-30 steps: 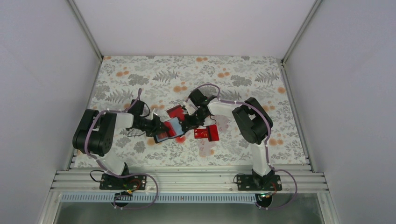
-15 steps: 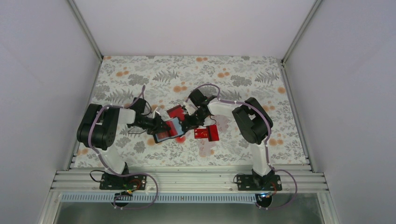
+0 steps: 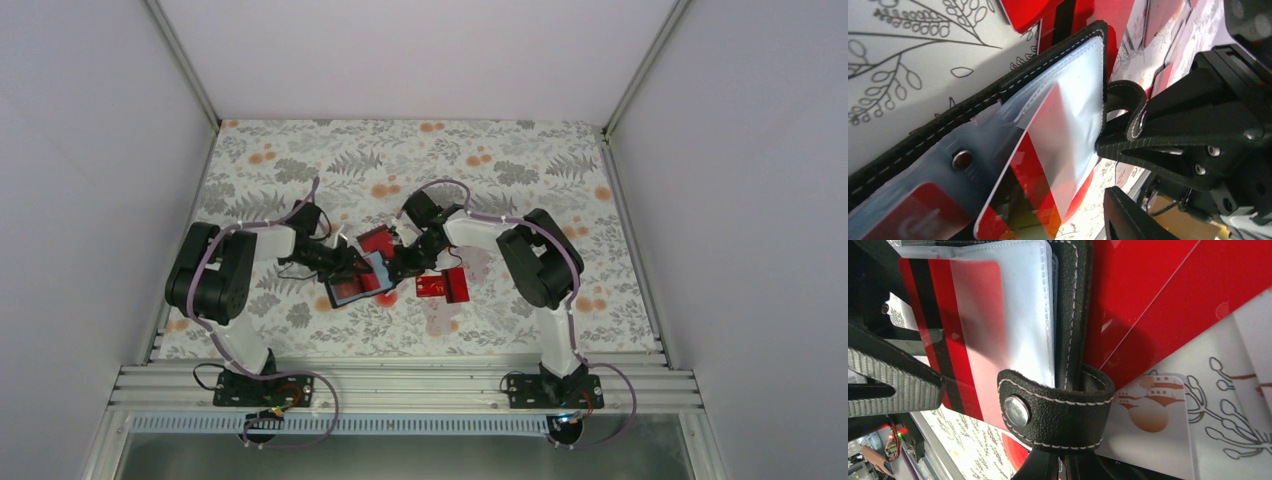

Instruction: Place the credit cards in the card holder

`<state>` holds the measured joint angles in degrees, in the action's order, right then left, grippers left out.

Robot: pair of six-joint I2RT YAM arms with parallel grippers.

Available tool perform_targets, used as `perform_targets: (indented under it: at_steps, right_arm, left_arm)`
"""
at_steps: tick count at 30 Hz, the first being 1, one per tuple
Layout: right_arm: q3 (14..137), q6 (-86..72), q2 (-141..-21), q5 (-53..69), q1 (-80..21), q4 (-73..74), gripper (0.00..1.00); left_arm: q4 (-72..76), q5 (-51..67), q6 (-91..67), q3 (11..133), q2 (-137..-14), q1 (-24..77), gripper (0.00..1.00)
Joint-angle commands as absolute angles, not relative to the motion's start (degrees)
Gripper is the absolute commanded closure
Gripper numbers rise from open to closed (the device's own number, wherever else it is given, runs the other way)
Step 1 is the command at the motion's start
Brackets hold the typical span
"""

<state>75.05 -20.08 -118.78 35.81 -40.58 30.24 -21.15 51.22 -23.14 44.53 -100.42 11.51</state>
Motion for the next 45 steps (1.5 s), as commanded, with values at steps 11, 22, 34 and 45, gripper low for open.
perform_targets:
  at_steps: [11, 22, 34, 45]
  right_arm:
    - [72.7, -20.8, -124.2, 26.2, -42.4, 32.4, 0.96]
    - [72.1, -21.4, -123.6, 26.3, -42.4, 31.1, 0.96]
    - [70.7, -21.7, -122.4, 26.4, -42.4, 29.8, 0.96]
    - [70.6, -21.5, -122.1, 27.2, -42.4, 28.6, 0.96]
  left_arm:
    - [-33.8, 31.4, -24.1, 50.8, -99.3, 15.0, 0.53]
    - [-36.0, 26.9, -30.1, 53.3, -101.3, 19.7, 0.47]
    - [-41.0, 18.3, -40.9, 54.1, -100.9, 21.7, 0.19]
    - [-50.9, 9.8, -42.5, 57.9, -99.5, 24.3, 0.00]
